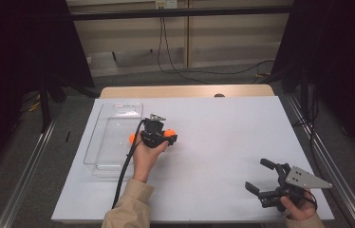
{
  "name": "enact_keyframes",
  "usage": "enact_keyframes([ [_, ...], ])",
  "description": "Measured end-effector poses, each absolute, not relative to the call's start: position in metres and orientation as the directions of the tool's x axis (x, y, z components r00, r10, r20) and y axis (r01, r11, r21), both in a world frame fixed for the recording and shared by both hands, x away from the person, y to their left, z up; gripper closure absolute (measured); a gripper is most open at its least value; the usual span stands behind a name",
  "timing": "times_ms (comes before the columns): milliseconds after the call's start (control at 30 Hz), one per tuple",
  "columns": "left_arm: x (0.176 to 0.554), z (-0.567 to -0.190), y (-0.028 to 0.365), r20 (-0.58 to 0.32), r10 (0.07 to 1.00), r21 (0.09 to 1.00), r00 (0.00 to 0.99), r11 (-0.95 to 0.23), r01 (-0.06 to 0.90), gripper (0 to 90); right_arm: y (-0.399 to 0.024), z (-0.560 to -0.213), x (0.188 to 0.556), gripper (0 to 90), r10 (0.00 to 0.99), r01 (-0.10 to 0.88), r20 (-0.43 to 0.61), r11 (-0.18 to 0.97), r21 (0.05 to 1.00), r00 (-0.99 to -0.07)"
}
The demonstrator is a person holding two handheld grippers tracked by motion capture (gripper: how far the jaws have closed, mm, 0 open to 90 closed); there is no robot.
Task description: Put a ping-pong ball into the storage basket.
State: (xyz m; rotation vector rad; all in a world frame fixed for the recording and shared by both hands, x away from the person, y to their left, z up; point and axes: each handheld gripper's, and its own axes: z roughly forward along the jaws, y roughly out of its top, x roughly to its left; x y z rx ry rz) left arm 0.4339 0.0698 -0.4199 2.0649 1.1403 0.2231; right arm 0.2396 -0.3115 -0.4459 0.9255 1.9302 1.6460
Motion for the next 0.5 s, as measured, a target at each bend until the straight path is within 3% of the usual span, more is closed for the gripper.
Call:
enact_keyframes([
  [500,0.4309,-0.4145,0.0728,-0.211,0.781,0.682,0.588,-0.313,0.661,51.0,-0.3117,-0.4456,0.2394,1.4,0.727,0.205,0.092,0.069,0.976,-0.681],
])
